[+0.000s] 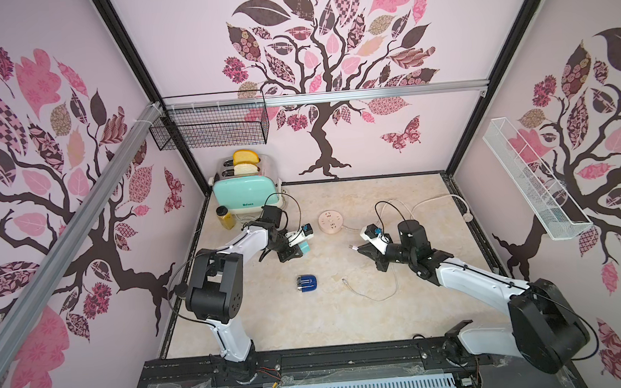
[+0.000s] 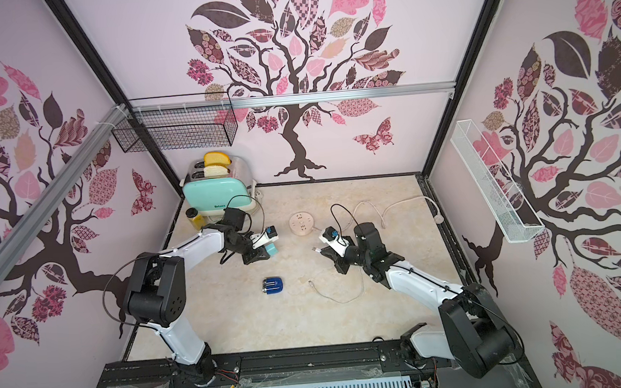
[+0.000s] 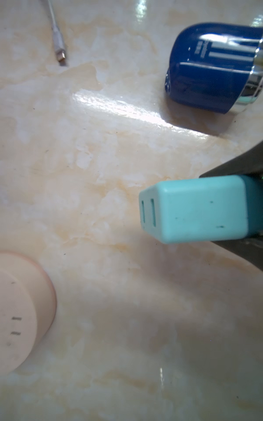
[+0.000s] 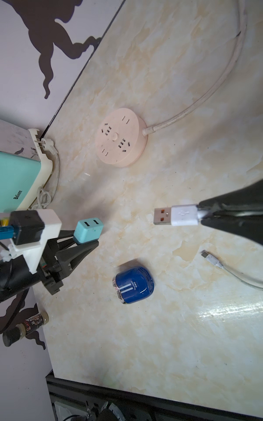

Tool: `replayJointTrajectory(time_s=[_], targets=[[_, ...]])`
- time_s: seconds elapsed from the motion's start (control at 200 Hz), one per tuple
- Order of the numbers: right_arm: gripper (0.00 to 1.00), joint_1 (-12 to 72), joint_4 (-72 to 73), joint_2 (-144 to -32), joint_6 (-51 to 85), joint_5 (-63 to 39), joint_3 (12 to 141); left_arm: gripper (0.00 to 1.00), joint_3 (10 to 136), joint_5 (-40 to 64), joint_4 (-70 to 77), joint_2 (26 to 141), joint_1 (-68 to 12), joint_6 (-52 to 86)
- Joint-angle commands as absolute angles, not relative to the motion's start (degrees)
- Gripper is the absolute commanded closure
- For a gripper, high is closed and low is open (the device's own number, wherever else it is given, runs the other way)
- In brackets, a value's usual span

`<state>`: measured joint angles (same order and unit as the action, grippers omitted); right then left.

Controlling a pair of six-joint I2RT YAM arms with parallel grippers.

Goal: Charge the electric shaver
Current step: Pick up the plug from the center of the board, then insert the charging cable into the plug.

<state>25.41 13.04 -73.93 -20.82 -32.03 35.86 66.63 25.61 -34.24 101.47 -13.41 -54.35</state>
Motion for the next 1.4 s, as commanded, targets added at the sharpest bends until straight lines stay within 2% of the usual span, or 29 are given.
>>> replayJointTrajectory(time_s=[0.0, 0.235, 0.3, 0.33, 0.415, 0.59, 0.835, 1.155, 1.396], targets=[[1.0, 25.3, 11.8, -73.7, -20.6, -33.5, 38.2, 0.82, 66.4, 28.0, -34.3, 100.7, -13.7, -53.5], [1.0, 25.3, 5.8, -71.7, -23.7, -36.2, 39.7, 0.83, 61.7, 32.2, -32.6, 90.4, -16.1, -49.5], [1.0, 25.3, 1.6, -72.3, -26.2, -38.2, 42.0, 0.92, 60.2, 35.1, -31.8, 87.7, -16.9, -48.2], [1.0, 25.4, -0.3, -72.7, -27.2, -38.7, 43.1, 1.0, 59.5, 37.8, -32.0, 86.8, -17.0, -49.0], [1.0, 25.5, -4.1, -73.8, -29.4, -38.5, 46.1, 1.0, 57.9, 42.5, -32.5, 84.8, -17.3, -50.8], [1.0, 26.9, -7.5, -72.7, -37.3, -37.0, 48.4, 1.0, 55.6, 42.8, -31.5, 83.1, -19.4, -50.6], [1.0, 30.8, -24.3, -76.9, -52.7, -31.9, 59.0, 1.0, 55.6, 43.2, -31.7, 82.3, -21.3, -52.2], [1.0, 32.1, -29.4, -78.2, -62.7, -32.3, 62.9, 1.0, 51.3, 42.7, -26.2, 79.0, -21.8, -54.6], [1.0, 33.5, -31.6, -79.7, -64.6, -33.2, 65.3, 1.0, 51.0, 42.6, -25.6, 79.1, -23.0, -56.1]])
